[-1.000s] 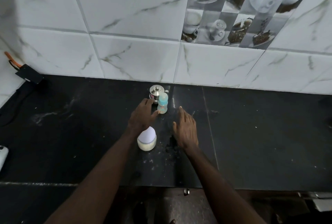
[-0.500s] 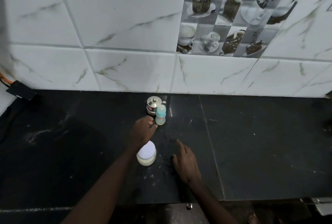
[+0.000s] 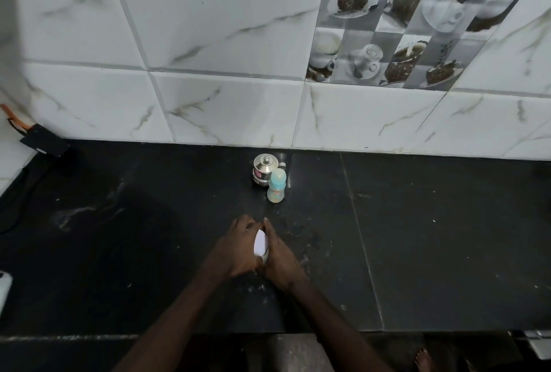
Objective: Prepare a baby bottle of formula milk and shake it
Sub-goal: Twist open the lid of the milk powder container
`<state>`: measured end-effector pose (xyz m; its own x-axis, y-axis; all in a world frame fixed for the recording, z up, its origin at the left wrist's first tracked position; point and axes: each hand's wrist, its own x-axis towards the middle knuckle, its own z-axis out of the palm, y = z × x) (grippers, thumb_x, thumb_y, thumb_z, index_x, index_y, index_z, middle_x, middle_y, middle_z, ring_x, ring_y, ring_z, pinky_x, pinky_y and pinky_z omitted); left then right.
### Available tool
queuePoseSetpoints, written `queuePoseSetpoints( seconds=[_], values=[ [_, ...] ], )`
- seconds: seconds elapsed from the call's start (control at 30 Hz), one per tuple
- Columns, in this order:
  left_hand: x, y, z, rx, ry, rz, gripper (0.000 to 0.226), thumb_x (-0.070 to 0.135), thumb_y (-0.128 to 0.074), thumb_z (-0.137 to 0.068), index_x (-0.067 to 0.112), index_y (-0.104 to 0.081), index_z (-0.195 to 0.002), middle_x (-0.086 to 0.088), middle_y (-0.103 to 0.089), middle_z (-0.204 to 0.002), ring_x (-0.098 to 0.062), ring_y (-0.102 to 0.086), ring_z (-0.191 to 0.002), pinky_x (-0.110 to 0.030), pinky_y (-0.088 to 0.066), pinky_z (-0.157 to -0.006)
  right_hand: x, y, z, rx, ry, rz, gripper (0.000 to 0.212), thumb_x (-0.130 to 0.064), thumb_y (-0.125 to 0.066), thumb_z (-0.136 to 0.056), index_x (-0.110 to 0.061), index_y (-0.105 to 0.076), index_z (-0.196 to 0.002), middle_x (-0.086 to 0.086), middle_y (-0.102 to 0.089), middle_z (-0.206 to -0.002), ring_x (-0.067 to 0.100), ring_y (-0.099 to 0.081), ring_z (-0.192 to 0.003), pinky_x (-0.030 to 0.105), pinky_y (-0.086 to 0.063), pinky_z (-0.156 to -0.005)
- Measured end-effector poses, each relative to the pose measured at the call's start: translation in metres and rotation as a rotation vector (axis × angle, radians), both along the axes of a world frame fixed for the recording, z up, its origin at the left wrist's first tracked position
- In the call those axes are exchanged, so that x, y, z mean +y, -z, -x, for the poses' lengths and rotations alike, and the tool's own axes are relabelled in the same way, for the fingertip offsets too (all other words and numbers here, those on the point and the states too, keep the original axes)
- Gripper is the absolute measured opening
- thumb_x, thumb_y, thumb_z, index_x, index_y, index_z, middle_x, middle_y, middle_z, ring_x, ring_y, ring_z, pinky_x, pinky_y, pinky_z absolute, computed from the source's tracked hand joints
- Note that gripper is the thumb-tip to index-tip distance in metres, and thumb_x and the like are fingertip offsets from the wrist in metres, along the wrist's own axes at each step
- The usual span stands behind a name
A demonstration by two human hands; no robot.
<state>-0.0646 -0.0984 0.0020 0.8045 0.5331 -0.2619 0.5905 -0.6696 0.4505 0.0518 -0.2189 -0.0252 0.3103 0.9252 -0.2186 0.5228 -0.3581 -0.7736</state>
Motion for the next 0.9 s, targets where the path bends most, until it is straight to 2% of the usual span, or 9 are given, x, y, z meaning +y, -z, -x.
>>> queuePoseSetpoints(
  seconds=[0.13,0.3,0.47,0.67,0.8,0.9],
  values=[
    [0.001,-0.001,0.0,0.008,0.015,-0.061,0.082,0.053,-0.075,-0.073,0.026,-0.045,-0.144,0.003,-0.039,-0.14,-0.019,-0.04,-0.13,-0.039,-0.049,-0.094,0.0,0.005,0.002,0.051,0.051,0.009,0.115,-0.028,-0.081,-0.084,-0.018,0.001,-0.164,0.004,-0.028,-0.167,0.014,-0.033,-0.149,-0.004,-0.017,-0.104],
    [0.002,0.001,0.0,-0.018,0.022,-0.113,0.078,0.058,-0.076,-0.069,0.027,-0.052,-0.137,0.004,-0.045,-0.134,-0.019,-0.045,-0.123,-0.038,-0.051,-0.092,0.0,0.008,0.002,0.09,0.079,0.031,0.12,-0.019,-0.085,-0.081,-0.012,0.001,-0.163,0.008,-0.033,-0.164,0.02,-0.037,-0.148,-0.009,-0.018,-0.097],
    [0.002,0.0,0.0,0.01,0.0,-0.086,0.079,0.061,-0.074,-0.069,0.029,-0.051,-0.137,0.002,-0.042,-0.139,-0.02,-0.044,-0.128,-0.039,-0.05,-0.096,0.004,0.008,0.003,0.107,0.093,0.09,0.121,-0.024,-0.086,-0.081,-0.016,0.003,-0.163,0.005,-0.033,-0.165,0.02,-0.037,-0.149,0.014,-0.027,-0.111],
    [-0.003,-0.005,-0.005,0.068,-0.057,-0.064,0.084,0.059,-0.078,-0.074,0.022,-0.047,-0.142,-0.002,-0.041,-0.144,-0.022,-0.042,-0.133,-0.041,-0.046,-0.106,0.004,0.009,0.002,0.137,0.139,0.104,0.116,-0.031,-0.087,-0.079,-0.022,-0.008,-0.164,0.003,-0.04,-0.161,0.018,-0.044,-0.143,0.02,-0.033,-0.109],
    [-0.007,-0.009,-0.006,0.087,-0.079,-0.118,0.08,0.059,-0.075,-0.075,0.02,-0.049,-0.141,-0.004,-0.043,-0.141,-0.024,-0.046,-0.13,-0.04,-0.046,-0.105,0.001,0.01,0.001,0.148,0.143,0.082,0.111,-0.032,-0.086,-0.079,-0.021,-0.014,-0.163,0.002,-0.045,-0.156,0.016,-0.048,-0.138,0.016,-0.035,-0.105],
    [-0.013,-0.009,-0.008,0.111,-0.172,-0.154,0.08,0.064,-0.071,-0.076,0.019,-0.051,-0.139,-0.004,-0.046,-0.136,-0.023,-0.052,-0.125,-0.037,-0.047,-0.101,-0.002,0.01,0.004,0.163,0.178,0.062,0.105,-0.035,-0.086,-0.077,-0.023,-0.022,-0.159,-0.009,-0.054,-0.14,0.012,-0.056,-0.129,0.002,-0.036,-0.092]
  ],
)
